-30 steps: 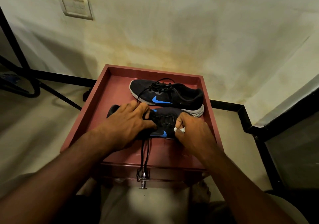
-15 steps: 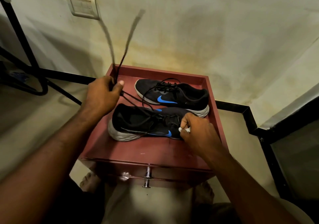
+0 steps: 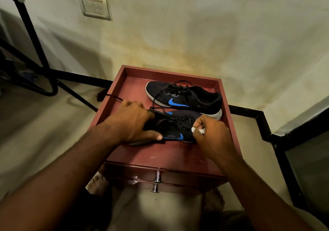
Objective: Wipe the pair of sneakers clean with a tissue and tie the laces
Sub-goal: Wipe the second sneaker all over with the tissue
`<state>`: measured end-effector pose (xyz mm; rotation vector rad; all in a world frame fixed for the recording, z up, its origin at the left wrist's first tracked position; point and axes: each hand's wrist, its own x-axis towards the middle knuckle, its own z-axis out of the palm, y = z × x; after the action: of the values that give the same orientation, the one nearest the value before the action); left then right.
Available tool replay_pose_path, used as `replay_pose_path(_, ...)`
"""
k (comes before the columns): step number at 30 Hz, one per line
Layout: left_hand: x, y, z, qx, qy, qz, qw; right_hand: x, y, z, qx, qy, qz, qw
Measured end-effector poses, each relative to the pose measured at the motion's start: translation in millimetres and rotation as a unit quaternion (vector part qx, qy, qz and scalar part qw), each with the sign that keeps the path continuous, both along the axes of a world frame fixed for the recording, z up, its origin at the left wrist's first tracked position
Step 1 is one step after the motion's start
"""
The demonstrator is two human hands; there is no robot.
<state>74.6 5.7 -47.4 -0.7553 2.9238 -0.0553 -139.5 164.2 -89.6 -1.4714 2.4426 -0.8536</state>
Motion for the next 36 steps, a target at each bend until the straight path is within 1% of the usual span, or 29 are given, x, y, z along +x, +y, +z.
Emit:
replay_pose_path(1,-2.9,-0.5,-2.0,-0.016,-0.039,-0.003,0.999,-0.6,-0.8,-0.4,-0.016,-0.007,-0.011,1.0)
replay_pose_path(2,-4.6,-2.6,-3.8,-0.013,-0.038,-0.007,0.999,-0.7,-1.5,-0.2,-0.034,-0.011,-0.02,0.999)
replay_pose_path(3,-5.3,-4.5,-5.3,-0.004,-0.01,-0.014,1.0,-0.4,-1.8,1.2,-0.054,-0.012,-0.026,0.998)
replay_pose_path(5,-5.3,-7.7,-11.1,0.017,0.084,-0.031,0.996,0.4,-2.2,6.1,-0.102,-0.013,-0.032,0.994)
replay_pose_path(7,-3.6,-9.7,-14.8,0.094,0.176,-0.017,0.98,2.5,-2.4,12.0,-0.154,-0.007,-0.031,0.988)
replay_pose_path(9,-4.1,-10.2,-15.7,0.184,0.211,0.022,0.96,5.3,-1.0,16.7,-0.185,0.007,-0.022,0.982)
replay_pose_path(12,-6.2,-12.3,-17.4,0.256,0.217,0.053,0.94,9.8,1.2,18.5,-0.204,0.004,0.011,0.979)
replay_pose_path(14,-8.4,-14.4,-16.3,0.271,0.216,0.072,0.935,20.8,1.3,13.4,-0.213,0.013,0.046,0.976)
replay_pose_path(17,-11.1,-15.8,-16.7,0.267,0.209,0.085,0.937,51.9,-3.6,2.4,-0.205,0.063,0.151,0.965)
replay_pose_path(19,-11.0,-15.1,-16.6,0.262,0.206,0.082,0.939,67.9,-6.6,-2.6,-0.2,0.095,0.239,0.945)
replay_pose_path(21,-9.9,-15.3,-15.1,0.276,0.209,0.085,0.934,65.9,-8.2,-1.5,-0.177,0.146,0.283,0.931)
replay_pose_path(22,-9.1,-15.4,-13.8,0.283,0.211,0.091,0.931,58.4,-8.7,0.7,-0.159,0.176,0.27,0.933)
replay_pose_path(23,-8.8,-15.9,-12.7,0.285,0.209,0.097,0.93,47.9,-8.9,3.2,-0.142,0.207,0.23,0.94)
replay_pose_path(25,-8.9,-16.4,-12.0,0.28,0.201,0.104,0.933,24.5,-7.9,9.0,-0.122,0.239,0.117,0.956)
replay_pose_path(26,-9.6,-15.1,-12.4,0.275,0.198,0.103,0.935,16.9,-5.9,11.5,-0.123,0.229,0.078,0.963)
replay_pose_path(28,-11.1,-12.1,-14.5,0.266,0.197,0.097,0.939,20.7,-3.4,8.7,-0.145,0.195,0.065,0.968)
replay_pose_path(32,-12.4,-10.5,-15.3,0.258,0.195,0.098,0.941,67.2,-5.5,-5.7,-0.197,0.146,0.169,0.955)
replay_pose_path(34,-11.2,-13.8,-15.5,0.27,0.202,0.103,0.936,72.5,-9.4,-5.0,-0.225,0.119,0.218,0.942)
replay_pose_path(36,-10.0,-15.5,-14.5,0.287,0.204,0.103,0.93,68.9,-10.2,-2.5,-0.224,0.114,0.266,0.931)
